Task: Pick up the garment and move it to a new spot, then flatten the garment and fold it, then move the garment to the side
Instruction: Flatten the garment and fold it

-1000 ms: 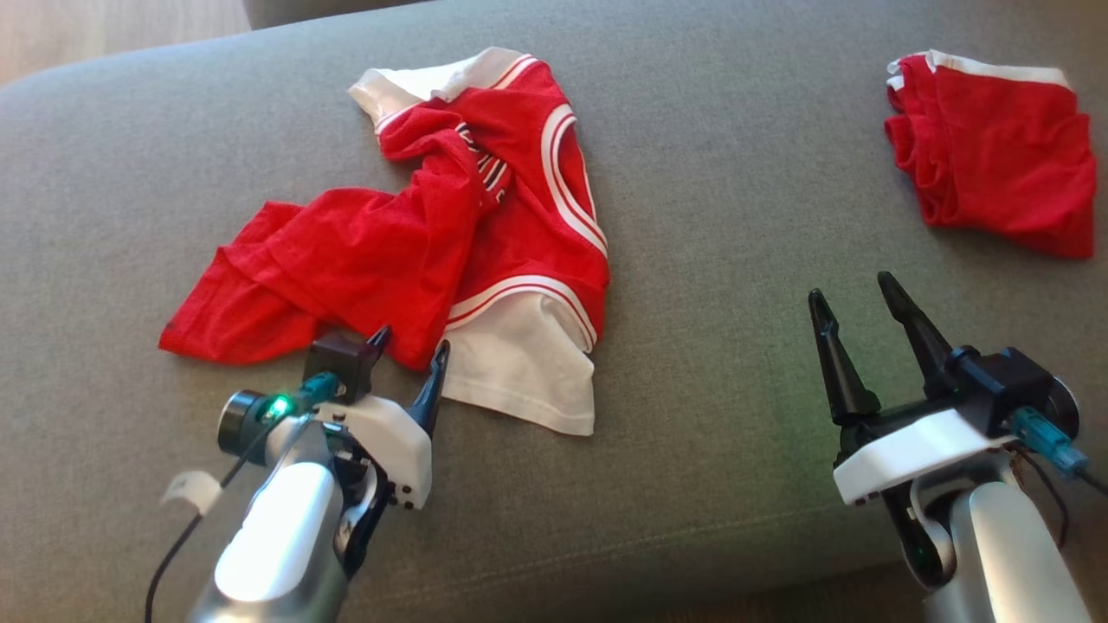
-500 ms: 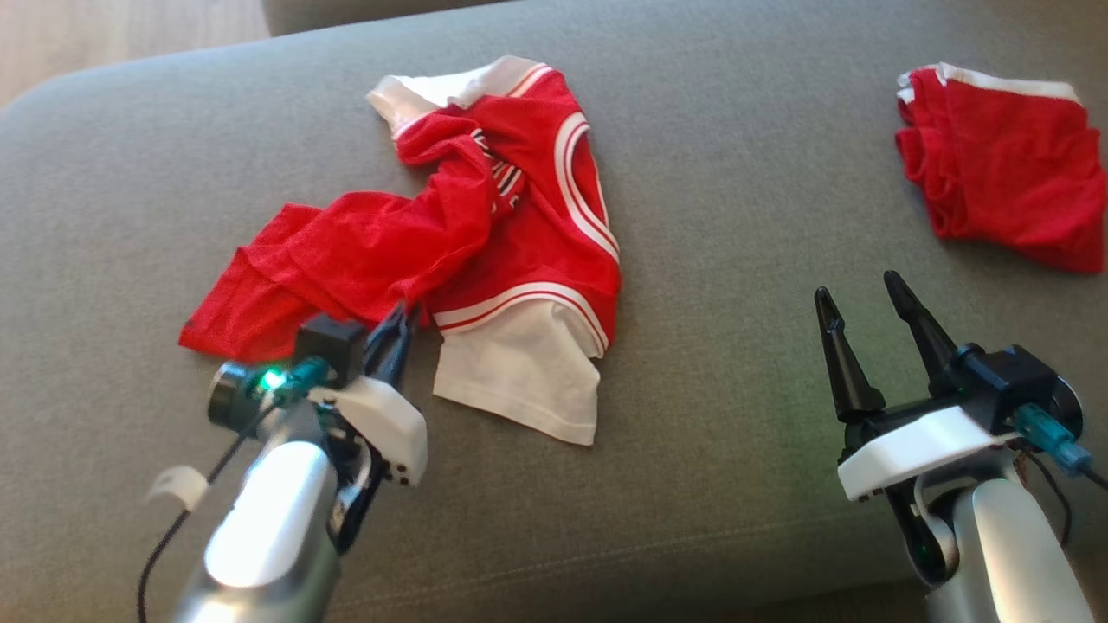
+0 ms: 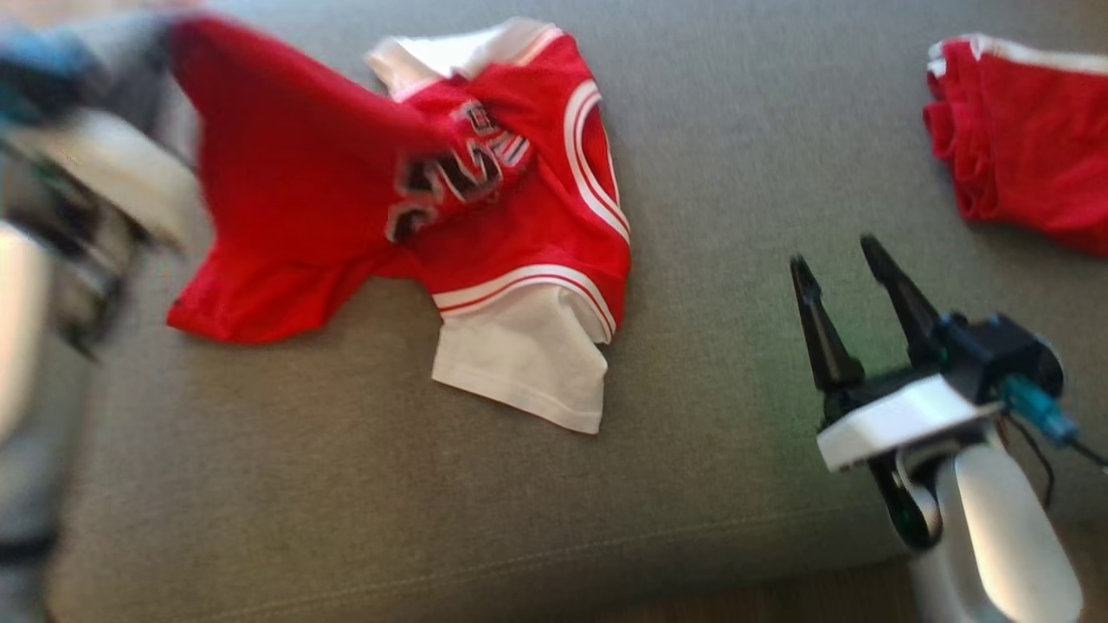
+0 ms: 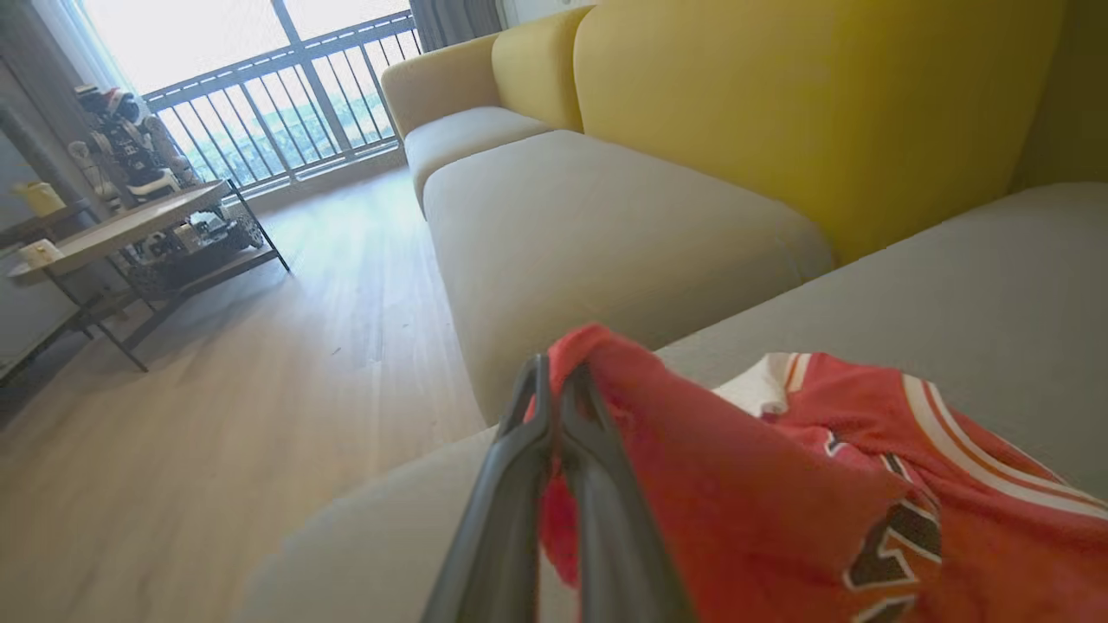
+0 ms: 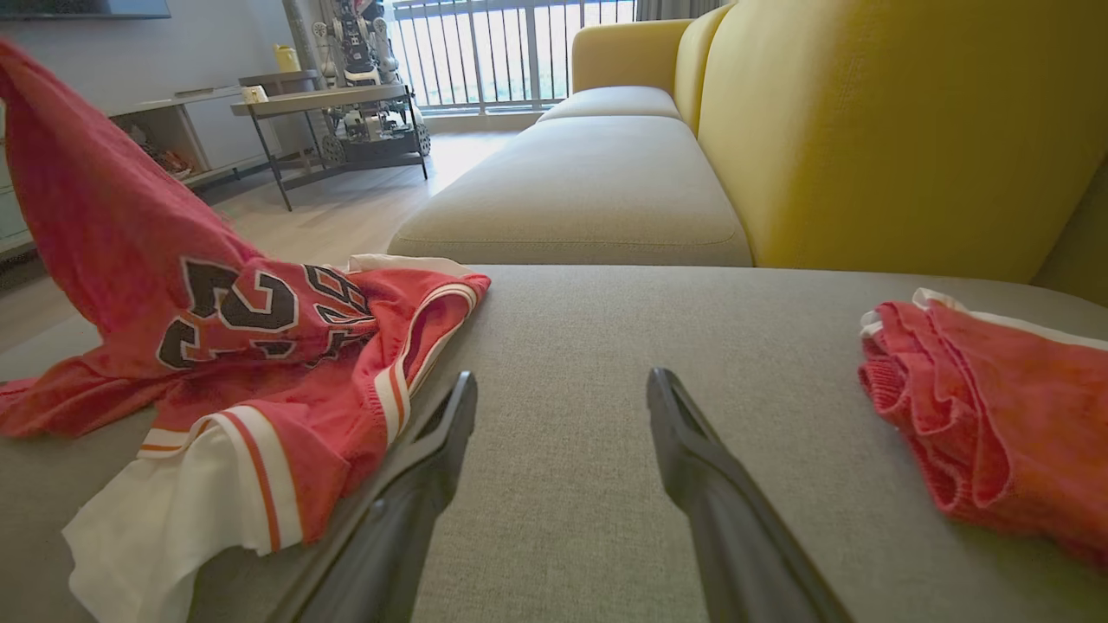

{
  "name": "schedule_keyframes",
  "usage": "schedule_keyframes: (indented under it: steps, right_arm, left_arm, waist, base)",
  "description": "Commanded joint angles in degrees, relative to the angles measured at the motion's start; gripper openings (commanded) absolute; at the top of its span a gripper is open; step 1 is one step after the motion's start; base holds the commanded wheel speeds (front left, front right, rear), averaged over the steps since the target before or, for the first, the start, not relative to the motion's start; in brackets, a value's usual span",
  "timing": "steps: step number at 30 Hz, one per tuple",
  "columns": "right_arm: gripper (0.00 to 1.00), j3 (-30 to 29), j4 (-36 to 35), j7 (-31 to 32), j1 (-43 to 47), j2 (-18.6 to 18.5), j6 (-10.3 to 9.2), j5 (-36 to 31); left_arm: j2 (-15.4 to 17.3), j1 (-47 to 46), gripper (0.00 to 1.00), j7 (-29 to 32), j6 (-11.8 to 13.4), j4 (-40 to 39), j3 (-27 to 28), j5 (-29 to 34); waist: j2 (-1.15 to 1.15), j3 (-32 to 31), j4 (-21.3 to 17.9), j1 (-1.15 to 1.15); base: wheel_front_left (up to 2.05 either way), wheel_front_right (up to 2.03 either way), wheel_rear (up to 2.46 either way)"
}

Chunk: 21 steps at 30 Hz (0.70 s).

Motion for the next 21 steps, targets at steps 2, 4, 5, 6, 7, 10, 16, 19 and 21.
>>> schedule_keyframes:
  steps: [2, 4, 5, 6, 7, 10, 16, 19, 21]
  right_arm:
    - [1.0, 2.45, -2.28, -0.89, -3.42, 0.1, -0.02, 0.64]
    - [1.0, 3.32, -2.34, -1.19, -4.76, 0.1, -0.02, 1.0]
    - [1.0, 3.69, -2.33, -1.33, -5.37, 0.1, -0.02, 1.22]
    - [1.0, 4.02, -2.3, -1.48, -5.98, 0.1, -0.02, 1.48]
    - [1.0, 4.3, -2.25, -1.64, -6.56, 0.1, -0.02, 1.75]
    - [1.0, 5.09, -2.01, -2.14, -7.84, 0.1, -0.02, 2.54]
    - [1.0, 5.62, -1.56, -2.8, -8.81, 0.1, -0.02, 3.26]
    - [1.0, 5.51, -1.3, -2.98, -8.87, 0.1, -0.02, 3.2]
    - [1.0, 5.42, -1.18, -3.02, -8.85, 0.1, -0.02, 3.12]
  left_arm:
    - [6.11, -7.4, 0.0, 2.21, -0.53, 0.83, 3.43, 0.13]
    - [9.04, -12.25, 0.0, 3.12, -0.75, 4.28, 3.68, 0.84]
    - [10.22, -14.61, 0.0, 3.29, -0.82, 6.28, 3.73, 1.27]
    - [11.31, -16.91, 0.0, 3.4, -0.86, 8.34, 3.72, 1.78]
    - [12.21, -19.14, 0.0, 3.31, -0.87, 10.48, 3.78, 2.33]
    - [14.32, -24.53, 0.0, 2.84, -0.58, 17.44, 3.33, 4.49]
    - [14.56, -30.19, 0.54, 0.89, 1.16, 30.48, 1.69, 7.1]
    - [13.27, -31.18, 1.0, -0.03, 2.69, 35.58, 1.43, 7.2]
    - [12.78, -31.45, 1.0, -0.88, 2.92, 36.67, 1.24, 7.23]
  waist:
    - [0.0, 4.37, -2.61, 0.0]
    - [0.0, 6.43, -3.84, 0.0]
    - [0.0, 7.38, -4.46, 0.0]
    - [0.0, 8.34, -5.11, 0.0]
    - [0.0, 9.22, -5.71, 0.0]
    - [0.0, 11.23, -7.28, 0.0]
    - [0.0, 13.36, -8.63, 0.0]
    - [0.0, 13.37, -8.44, 0.0]
    - [0.0, 13.17, -8.22, 0.0]
  base:
    - [0.0, 0.0, 0.0]
    - [0.0, 0.0, 0.0]
    - [0.0, 0.0, 0.0]
    - [0.0, 0.0, 0.0]
    - [0.0, 0.0, 0.0]
    - [0.0, 0.0, 0.0]
    - [0.0, 0.0, 0.0]
    - [0.0, 0.0, 0.0]
    - [0.0, 0.0, 0.0]
